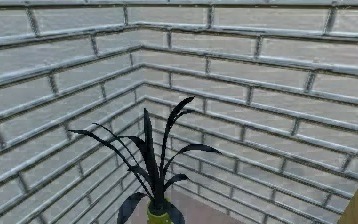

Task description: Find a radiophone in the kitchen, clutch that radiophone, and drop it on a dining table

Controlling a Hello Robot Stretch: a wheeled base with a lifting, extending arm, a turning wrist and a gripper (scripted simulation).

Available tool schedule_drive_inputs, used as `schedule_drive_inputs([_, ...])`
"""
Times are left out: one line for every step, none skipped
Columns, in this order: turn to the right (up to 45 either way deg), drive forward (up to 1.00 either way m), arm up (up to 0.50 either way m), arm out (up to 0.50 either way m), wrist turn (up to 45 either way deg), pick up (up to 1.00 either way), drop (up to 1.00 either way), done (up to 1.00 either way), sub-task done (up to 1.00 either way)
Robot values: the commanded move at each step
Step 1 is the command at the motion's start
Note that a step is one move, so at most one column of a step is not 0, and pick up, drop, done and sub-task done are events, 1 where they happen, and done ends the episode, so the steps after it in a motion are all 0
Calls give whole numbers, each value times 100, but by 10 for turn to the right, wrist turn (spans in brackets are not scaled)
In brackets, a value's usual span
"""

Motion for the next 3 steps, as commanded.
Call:
schedule_drive_inputs([0,0,-16,0,0,0,0,0,0])
schedule_drive_inputs([0,0,0,0,0,100,0,0,0])
schedule_drive_inputs([0,0,10,0,0,0,0,0,0])
